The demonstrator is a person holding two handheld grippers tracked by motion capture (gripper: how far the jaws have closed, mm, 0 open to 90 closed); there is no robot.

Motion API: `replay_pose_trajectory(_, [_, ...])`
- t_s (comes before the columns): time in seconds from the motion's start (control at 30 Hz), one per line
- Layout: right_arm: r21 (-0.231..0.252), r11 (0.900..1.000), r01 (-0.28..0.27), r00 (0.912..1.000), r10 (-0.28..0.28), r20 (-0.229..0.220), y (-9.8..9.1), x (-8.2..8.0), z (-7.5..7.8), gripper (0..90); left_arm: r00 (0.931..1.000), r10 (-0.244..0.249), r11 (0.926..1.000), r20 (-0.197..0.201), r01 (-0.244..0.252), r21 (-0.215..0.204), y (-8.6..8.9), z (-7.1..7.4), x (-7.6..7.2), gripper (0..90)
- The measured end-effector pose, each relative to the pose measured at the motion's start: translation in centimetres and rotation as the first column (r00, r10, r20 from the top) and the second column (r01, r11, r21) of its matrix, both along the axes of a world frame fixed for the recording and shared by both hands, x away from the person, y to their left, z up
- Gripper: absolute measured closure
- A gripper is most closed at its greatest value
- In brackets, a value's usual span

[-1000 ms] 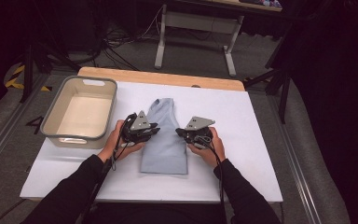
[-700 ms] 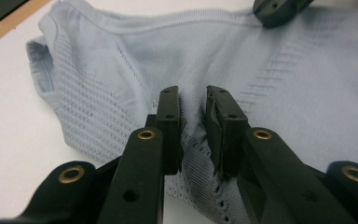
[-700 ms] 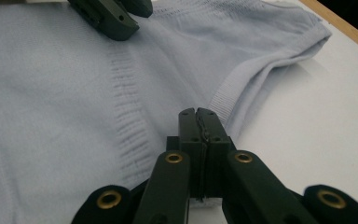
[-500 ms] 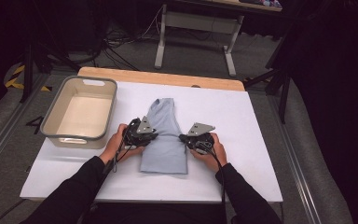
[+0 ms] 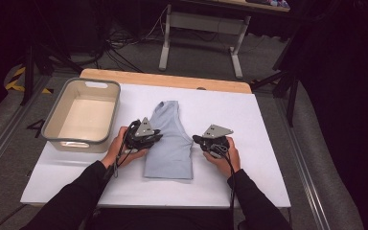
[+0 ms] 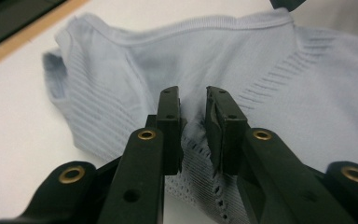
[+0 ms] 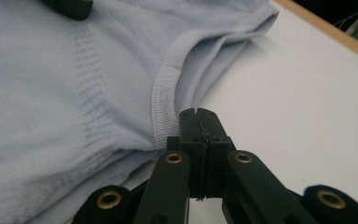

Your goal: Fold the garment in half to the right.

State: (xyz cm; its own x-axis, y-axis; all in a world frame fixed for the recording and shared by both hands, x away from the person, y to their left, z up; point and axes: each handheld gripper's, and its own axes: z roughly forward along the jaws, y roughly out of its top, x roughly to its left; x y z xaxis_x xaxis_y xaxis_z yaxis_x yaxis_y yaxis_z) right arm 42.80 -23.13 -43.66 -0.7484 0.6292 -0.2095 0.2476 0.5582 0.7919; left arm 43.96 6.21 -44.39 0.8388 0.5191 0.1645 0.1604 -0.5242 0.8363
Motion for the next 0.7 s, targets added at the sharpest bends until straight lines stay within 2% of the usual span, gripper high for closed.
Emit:
replay_pose_trajectory(0.03, [0.000, 1.0000, 0.000, 1.0000, 0.000, 0.000, 0.0, 0.0, 0.0, 90.0, 1.0000, 0.000, 1.0000, 0.000, 0.000, 0.000, 0.0, 0.0, 0.0, 77.8])
replay_pose_trajectory(0.07, [0.025, 0.9996, -0.016, 0.9994, 0.015, 0.031, 0.1, -0.6, 0.7, 89.9, 0.9998, -0.007, 0.9999, 0.018, 0.007, -0.011, 0.3, 0.7, -0.5, 78.7])
replay_pose_trajectory(0.17, [0.044, 0.9983, -0.038, 0.9985, 0.036, 0.041, 0.5, -1.3, 1.2, 89.7, 0.9992, -0.022, 0.9995, 0.034, 0.022, -0.021, 0.7, 1.4, -1.1, 79.3])
replay_pose_trajectory(0.2, [0.047, 0.9976, -0.051, 0.9981, 0.049, 0.038, 0.6, -1.5, 1.3, 89.6, 0.9983, -0.036, 0.9991, 0.045, 0.037, -0.020, 1.0, 1.9, -1.8, 80.6])
replay_pose_trajectory(0.27, [0.045, 0.9970, -0.062, 0.9976, 0.061, 0.033, 0.8, -1.8, 1.3, 89.2, 0.9982, -0.047, 0.9987, 0.038, 0.048, -0.019, 1.1, 2.0, -2.1, 81.4])
replay_pose_trajectory(0.3, [0.051, 0.9942, -0.095, 0.9955, 0.094, 0.012, 1.2, -2.1, 1.0, 88.3, 0.9973, -0.068, 0.9977, 0.027, 0.068, 0.009, 1.1, 1.8, -2.6, 81.8])
replay_pose_trajectory(0.33, [0.051, 0.9934, -0.103, 0.9947, 0.102, 0.007, 1.3, -2.2, 0.8, 88.1, 0.9967, -0.079, 0.9965, 0.014, 0.079, 0.026, 1.1, 1.5, -2.8, 82.3])
replay_pose_trajectory(0.37, [0.051, 0.9934, -0.103, 0.9947, 0.102, 0.007, 1.3, -2.2, 0.8, 88.1, 0.9967, -0.079, 0.9965, 0.014, 0.079, 0.026, 1.1, 1.5, -2.8, 83.0])
replay_pose_trajectory(0.4, [0.042, 0.9933, -0.107, 0.9942, 0.108, 0.001, 1.6, -2.3, 0.5, 88.0, 0.9968, -0.079, 0.9947, 0.012, 0.078, 0.066, 1.0, 1.1, -2.9, 83.0])
replay_pose_trajectory(0.43, [0.035, 0.9929, -0.114, 0.9934, 0.114, -0.011, 1.9, -2.4, 0.2, 88.0, 0.9967, -0.080, 0.9932, 0.007, 0.079, 0.085, 0.9, 0.8, -3.0, 83.8])
replay_pose_trajectory(0.47, [0.029, 0.9924, -0.119, 0.9923, 0.120, -0.030, 2.2, -2.4, -0.2, 88.6, 0.9959, -0.084, 0.9929, -0.032, 0.086, 0.082, 1.0, 0.2, -2.8, 84.3])
replay_pose_trajectory(0.53, [-0.002, 0.9926, -0.122, 0.9921, 0.122, -0.032, 2.5, -2.4, -0.7, 89.3, 0.9960, -0.079, 0.9914, -0.041, 0.083, 0.101, 1.0, -0.2, -2.5, 84.8])
replay_pose_trajectory(0.57, [-0.003, 0.9928, -0.120, 0.9917, 0.120, -0.047, 2.6, -2.4, -0.9, 89.6, 0.9960, -0.079, 0.9914, -0.041, 0.083, 0.101, 1.0, -0.2, -2.5, 84.9])
replay_pose_trajectory(0.6, [-0.015, 0.9931, -0.116, 0.9914, 0.115, -0.062, 2.6, -2.3, -1.2, 89.9, 0.9946, -0.085, 0.9904, -0.060, 0.091, 0.104, 1.1, -0.6, -2.3, 84.9])
replay_pose_trajectory(0.7, [-0.025, 0.9935, -0.111, 0.9916, 0.109, -0.070, 2.4, -2.3, -1.4, 90.0, 0.9939, -0.085, 0.9898, -0.071, 0.092, 0.109, 0.9, -1.1, -2.3, 85.2])
